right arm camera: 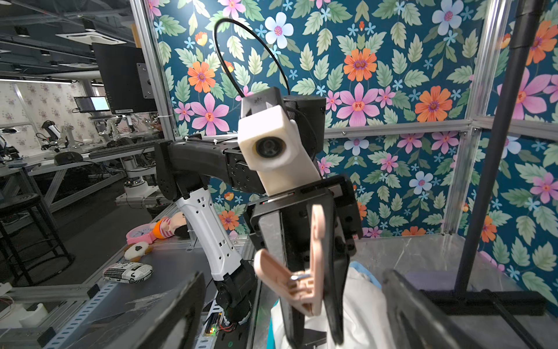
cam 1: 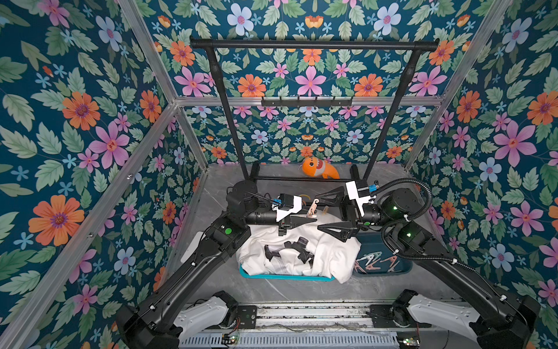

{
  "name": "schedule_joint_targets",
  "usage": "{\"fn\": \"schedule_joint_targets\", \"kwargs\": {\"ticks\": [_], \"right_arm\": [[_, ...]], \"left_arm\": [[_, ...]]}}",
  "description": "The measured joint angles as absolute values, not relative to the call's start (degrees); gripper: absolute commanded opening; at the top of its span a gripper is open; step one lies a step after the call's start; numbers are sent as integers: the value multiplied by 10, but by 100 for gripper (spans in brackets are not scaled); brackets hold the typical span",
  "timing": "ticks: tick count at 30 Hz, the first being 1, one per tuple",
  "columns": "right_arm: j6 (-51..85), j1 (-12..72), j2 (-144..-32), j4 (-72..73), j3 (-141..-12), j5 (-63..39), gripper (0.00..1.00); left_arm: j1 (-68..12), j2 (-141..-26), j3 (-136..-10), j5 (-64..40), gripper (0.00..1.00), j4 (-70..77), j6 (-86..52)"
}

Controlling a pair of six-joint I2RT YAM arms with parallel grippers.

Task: Use clothespins to secure the t-shirt on both sides of the hanger
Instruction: Open the clothespin.

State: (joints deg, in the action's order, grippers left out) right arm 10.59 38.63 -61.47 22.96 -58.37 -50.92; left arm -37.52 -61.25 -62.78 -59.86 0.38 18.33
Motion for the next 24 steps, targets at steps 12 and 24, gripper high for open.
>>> {"fn": "schedule_joint_targets", "kwargs": {"ticks": [12,24], "right_arm": [[103,408,-634,275,-586,-489,60],[92,410,-633,285,-581,-488,55]], "left_arm": [[-375,-616,-621,-603,0,22,163],[-375,-628,-629,-617,0,37,131]]}}
